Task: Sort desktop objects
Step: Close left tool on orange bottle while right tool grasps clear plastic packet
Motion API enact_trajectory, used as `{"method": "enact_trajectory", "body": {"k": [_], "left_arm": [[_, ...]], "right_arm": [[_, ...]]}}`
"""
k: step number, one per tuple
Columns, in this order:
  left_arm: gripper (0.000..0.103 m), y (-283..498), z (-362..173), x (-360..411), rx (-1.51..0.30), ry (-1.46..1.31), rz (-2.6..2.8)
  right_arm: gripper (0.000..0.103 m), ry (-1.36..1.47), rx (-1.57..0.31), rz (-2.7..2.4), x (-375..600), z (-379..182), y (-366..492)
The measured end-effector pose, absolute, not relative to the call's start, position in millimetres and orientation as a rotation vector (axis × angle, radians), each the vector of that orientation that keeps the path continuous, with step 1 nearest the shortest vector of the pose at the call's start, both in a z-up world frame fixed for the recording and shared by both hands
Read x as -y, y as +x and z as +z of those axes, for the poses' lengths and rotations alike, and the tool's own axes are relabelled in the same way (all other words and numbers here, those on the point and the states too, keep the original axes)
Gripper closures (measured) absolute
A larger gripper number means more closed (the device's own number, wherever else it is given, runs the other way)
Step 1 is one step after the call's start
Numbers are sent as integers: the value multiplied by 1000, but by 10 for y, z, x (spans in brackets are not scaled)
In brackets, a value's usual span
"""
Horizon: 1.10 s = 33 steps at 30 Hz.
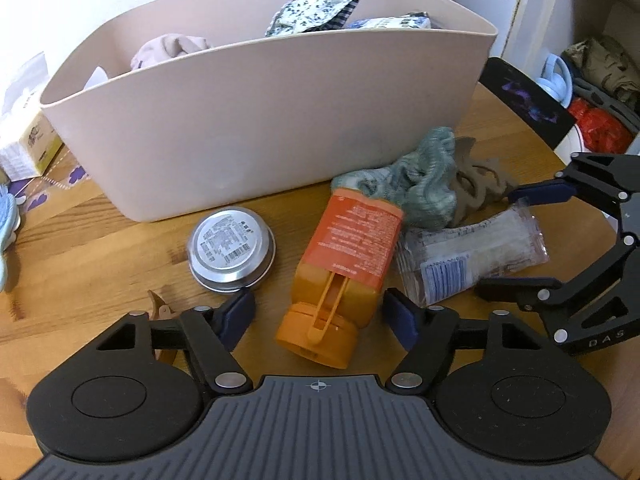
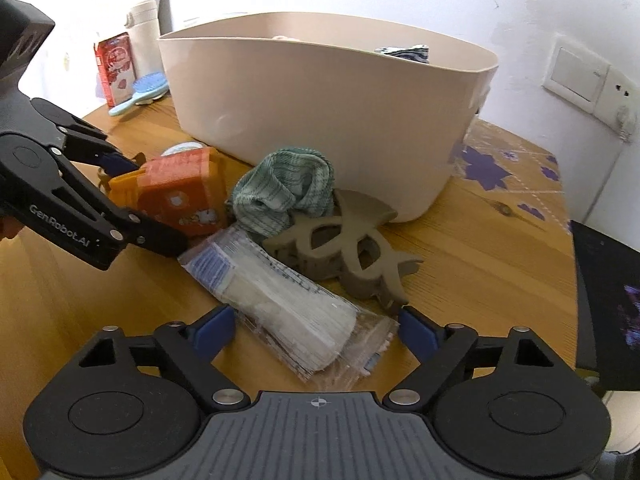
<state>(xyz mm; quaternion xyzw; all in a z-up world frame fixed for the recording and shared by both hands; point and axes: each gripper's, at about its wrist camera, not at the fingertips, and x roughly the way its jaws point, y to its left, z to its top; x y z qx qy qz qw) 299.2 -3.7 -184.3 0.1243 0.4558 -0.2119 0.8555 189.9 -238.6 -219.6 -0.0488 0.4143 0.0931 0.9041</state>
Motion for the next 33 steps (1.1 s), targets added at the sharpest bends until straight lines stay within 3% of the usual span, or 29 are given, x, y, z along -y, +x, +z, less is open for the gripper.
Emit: {"method": "enact_trajectory", "body": {"k": [6,12,15,17,21,26,33], "left_arm": [[37,2943,-1844,67,-958,282,-458],[38,2913,-1836,51,-963,278,-457],[41,2889,-1853,87,-956,289,-464],[42,2899,-1855,101,-956,290,-467],[43,2900,-1841,98,-962,286,-458],[44,2874,-1811,52,-963,290,-450],[49,2813,-1809,47,-969,288,-459]], "right_arm": [[32,-102,-870,219,2343,-2154,1870],[38,-155,-913,285,2247,-2101,1752],[38,-183,-918,323,2197,-2094,1695],[30,-202,-911,320,2189,-2096,1697],[24,-239,-901,331,2177,-2095,1735],[26,-251,-912,325,2149,-2083,1748],[43,-125,-964,254,2140,-2067,1589]]}}
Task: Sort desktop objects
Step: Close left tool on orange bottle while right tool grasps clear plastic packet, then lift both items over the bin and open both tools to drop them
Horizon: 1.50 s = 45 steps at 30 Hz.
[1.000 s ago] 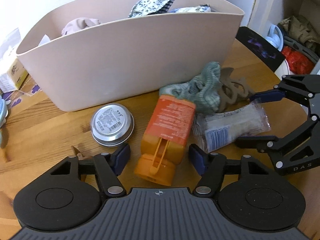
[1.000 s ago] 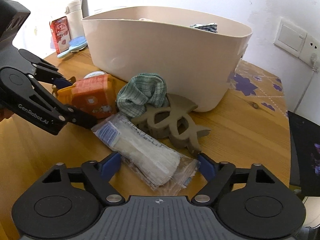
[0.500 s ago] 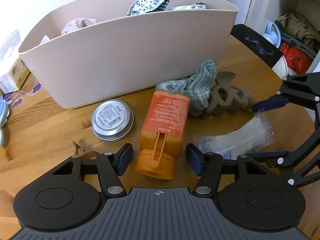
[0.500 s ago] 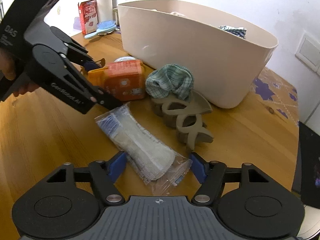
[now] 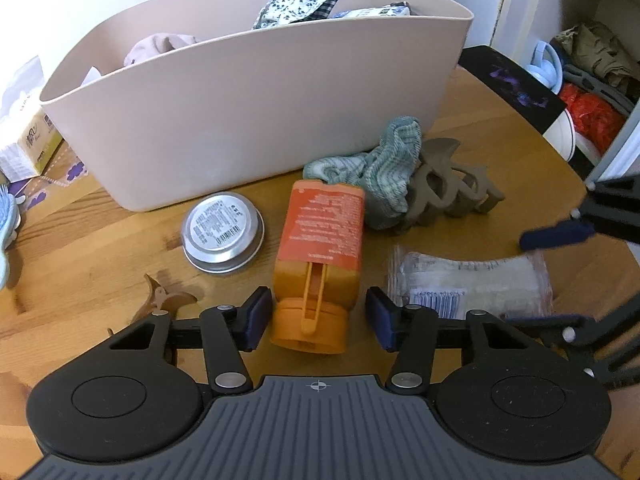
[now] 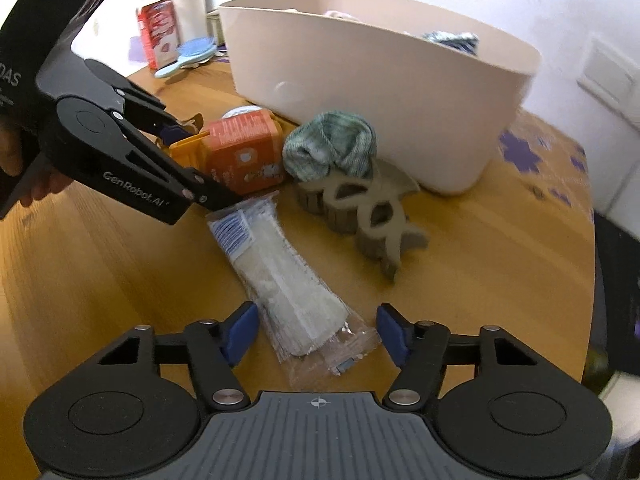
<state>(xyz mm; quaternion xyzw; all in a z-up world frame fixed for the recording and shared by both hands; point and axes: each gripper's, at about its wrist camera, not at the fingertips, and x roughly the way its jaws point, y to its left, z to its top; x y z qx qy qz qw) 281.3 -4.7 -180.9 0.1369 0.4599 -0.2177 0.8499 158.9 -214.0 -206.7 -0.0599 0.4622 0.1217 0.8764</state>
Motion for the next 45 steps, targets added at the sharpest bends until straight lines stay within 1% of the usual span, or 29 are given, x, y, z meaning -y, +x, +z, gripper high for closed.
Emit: {"method": "enact_trajectory", "body": {"k": [4,5,6,8,11,15,17,19,21,23,30,38,45], "left_arm": [[49,2787,-1799,23,-971,292,-463],[49,2788,-1796,16,-970,295,-462],[49,2789,-1793,21,-970,298,-461],[48,2803,-1781,5,-971,299,-455],[48,2836,-1787,48,-969,298,-451],[48,2862,-1800,85,-965,313,-455],[48,2880,-1801,102,-960,310,-459],[49,2890,-1798,116,-957,315,-461],[58,2897,-1790,131,-955,321,-470],[63,2894,-1781,146,-957,330,-478],[63,2827,-1761,138,-964,359,-474],[64,2697,-1651,49,-961,349,-484],[64,2553,-1468,-116,-952,357,-470]], "right_arm": [[46,-124,-979,271,2069,-2057,1402],[45,-133,-981,276,2055,-2057,1368],[39,-144,-979,278,2046,-2059,1340],[38,-148,-971,280,2040,-2063,1336],[32,-182,-957,295,2001,-2071,1377],[32,-234,-925,311,1904,-2075,1509],[34,-243,-914,309,1867,-2077,1570],[44,-244,-905,309,1838,-2072,1620],[69,-247,-898,305,1814,-2058,1643],[75,-249,-899,291,1797,-2053,1642],[79,-188,-921,242,1858,-2017,1571],[80,-90,-905,156,1954,-1877,1386],[80,-60,-859,96,1979,-1664,1178]]}}
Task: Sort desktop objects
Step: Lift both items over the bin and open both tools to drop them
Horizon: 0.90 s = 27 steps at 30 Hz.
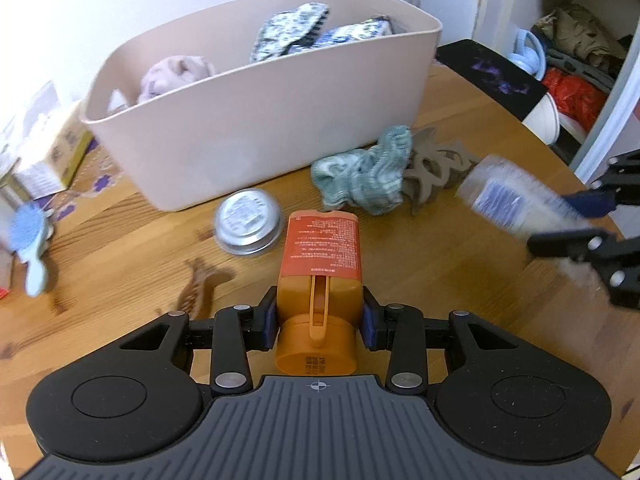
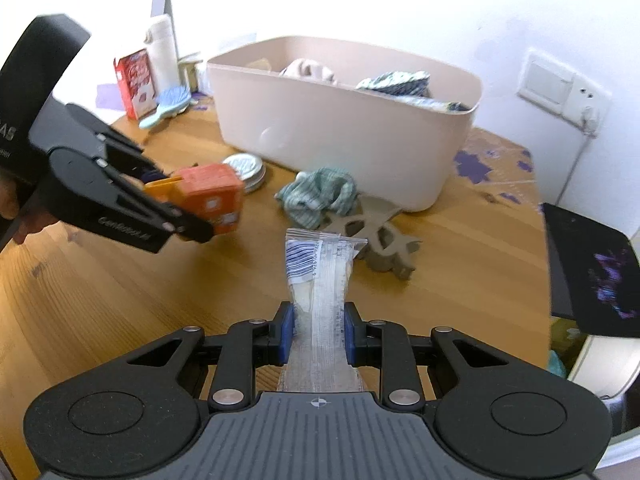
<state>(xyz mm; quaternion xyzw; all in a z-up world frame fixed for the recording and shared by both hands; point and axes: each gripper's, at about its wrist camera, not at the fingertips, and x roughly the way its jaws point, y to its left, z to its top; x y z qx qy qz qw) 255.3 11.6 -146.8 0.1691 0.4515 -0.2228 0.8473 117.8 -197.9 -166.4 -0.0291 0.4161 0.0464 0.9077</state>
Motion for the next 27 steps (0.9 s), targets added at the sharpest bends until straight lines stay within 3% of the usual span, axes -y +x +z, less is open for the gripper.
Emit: {"method": "enact_trajectory", "body": {"k": [27], "left_arm": [[64,2406,-273,-512,-743,267,-410]], "right_arm": [[80,-170,-649,36,2160,-565,1116]]}}
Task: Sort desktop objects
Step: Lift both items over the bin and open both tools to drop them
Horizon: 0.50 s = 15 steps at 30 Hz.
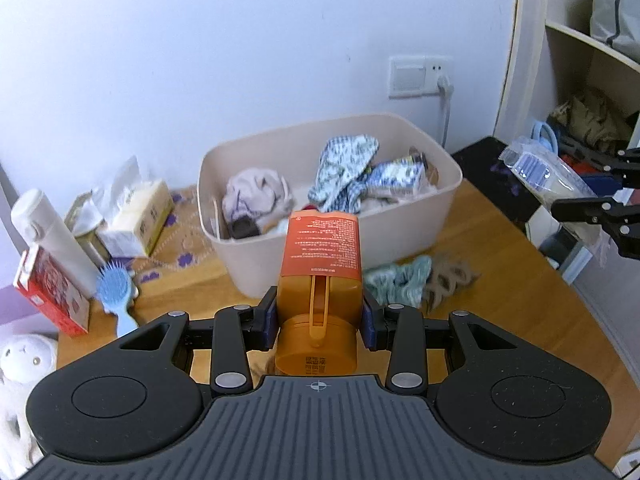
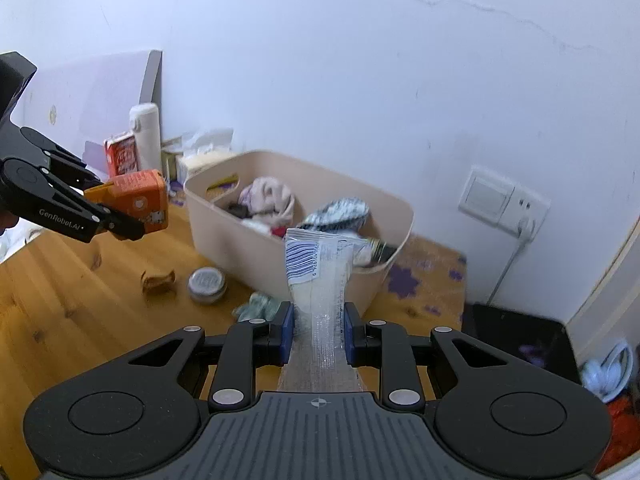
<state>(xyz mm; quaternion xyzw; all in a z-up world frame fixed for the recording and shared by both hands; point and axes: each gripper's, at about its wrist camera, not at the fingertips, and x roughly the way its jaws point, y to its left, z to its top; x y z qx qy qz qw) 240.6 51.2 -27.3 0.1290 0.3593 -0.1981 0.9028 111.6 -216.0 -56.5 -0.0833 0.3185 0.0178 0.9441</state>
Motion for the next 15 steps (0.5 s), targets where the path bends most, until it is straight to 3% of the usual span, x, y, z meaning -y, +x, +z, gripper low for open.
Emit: {"method": "enact_trajectory", "body": {"k": [15], "left_arm": [[64,2964,-4,-354,-691,277,-358]], "right_arm": [[80,-243,-548,17,2264,-198,1674]]}}
